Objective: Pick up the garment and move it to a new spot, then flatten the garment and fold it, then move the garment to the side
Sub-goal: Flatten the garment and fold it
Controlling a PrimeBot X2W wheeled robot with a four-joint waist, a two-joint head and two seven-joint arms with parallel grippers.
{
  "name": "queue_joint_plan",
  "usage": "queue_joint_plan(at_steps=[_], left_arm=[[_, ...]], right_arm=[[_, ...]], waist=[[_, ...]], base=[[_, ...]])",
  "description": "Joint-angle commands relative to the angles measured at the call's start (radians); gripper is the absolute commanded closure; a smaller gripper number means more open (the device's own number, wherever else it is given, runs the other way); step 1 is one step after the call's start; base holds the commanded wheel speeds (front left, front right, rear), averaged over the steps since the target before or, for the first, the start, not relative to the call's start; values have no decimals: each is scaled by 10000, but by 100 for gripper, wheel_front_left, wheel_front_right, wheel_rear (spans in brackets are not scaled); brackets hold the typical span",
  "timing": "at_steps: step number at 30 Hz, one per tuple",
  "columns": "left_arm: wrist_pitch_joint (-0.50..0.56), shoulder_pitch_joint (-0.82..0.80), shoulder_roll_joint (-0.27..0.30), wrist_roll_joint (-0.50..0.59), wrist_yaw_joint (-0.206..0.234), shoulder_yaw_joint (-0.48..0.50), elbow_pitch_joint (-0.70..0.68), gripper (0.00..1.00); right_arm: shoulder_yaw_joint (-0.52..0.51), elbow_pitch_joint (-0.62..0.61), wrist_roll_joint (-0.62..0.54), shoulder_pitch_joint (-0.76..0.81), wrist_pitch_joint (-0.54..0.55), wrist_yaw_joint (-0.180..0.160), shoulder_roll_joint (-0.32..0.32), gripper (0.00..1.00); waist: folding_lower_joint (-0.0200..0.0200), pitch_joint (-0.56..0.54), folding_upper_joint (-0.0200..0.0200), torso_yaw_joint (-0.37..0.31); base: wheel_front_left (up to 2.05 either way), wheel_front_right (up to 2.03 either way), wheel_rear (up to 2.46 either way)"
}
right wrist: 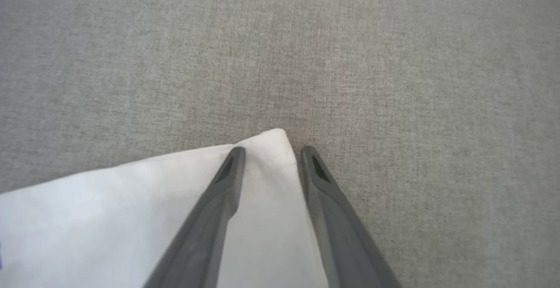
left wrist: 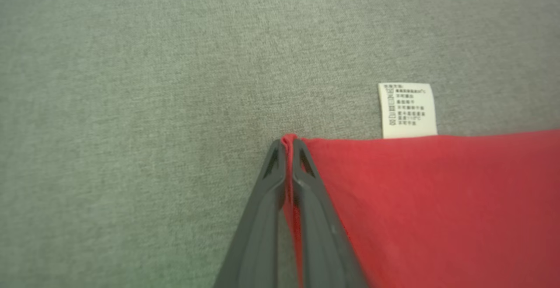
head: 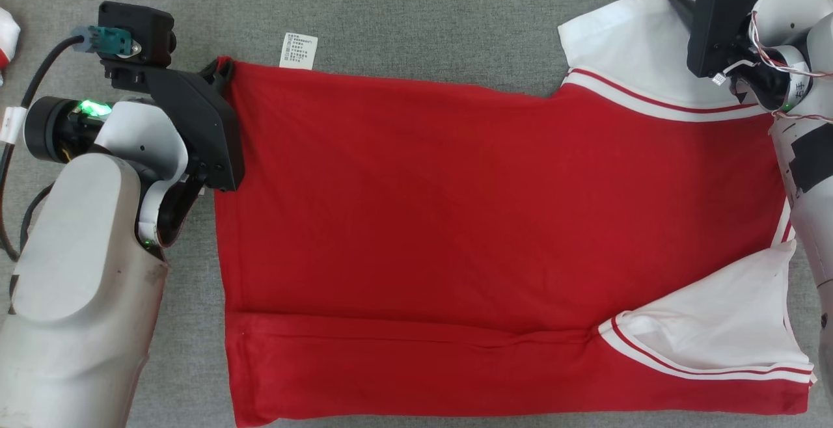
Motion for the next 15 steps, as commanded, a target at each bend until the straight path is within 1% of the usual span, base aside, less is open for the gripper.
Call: queue_joint_plan(at_steps=[1,4,7,10,12,15], left_arm=[[1,243,57,-82,85,-41,275,100],[-337,136,-52,-145,171,49,293,100],[-754,89,-155,-117,192,50,382,100],[-1307,71,-181,-42,182,71,486,100],[-1495,85,-201,-12,179,51,558,100],[-2054,232,-347,-31,163,15,706,100]], right_arm=[[230,320,80,460,168,-24,-102,100],[164,-20,-285,126,-991,-29,-417,100],[4,-92,-678,-169,-2306,-28,-334,100],[-61,248,-925,-175,-2839,-28,-134,100],[-66,345,-882,-146,-2966,-28,-48,100],[56,530,-595,101,-3308,-26,159,100]], waist=[[1,30,1,-9],[1,57,1,-21],[1,7,1,-47],[1,-159,1,-117],[1,-241,1,-136],[1,-548,1,-168]], base=[[0,0,0],[0,0,0],[0,0,0],[0,0,0],[0,0,0],[0,0,0]])
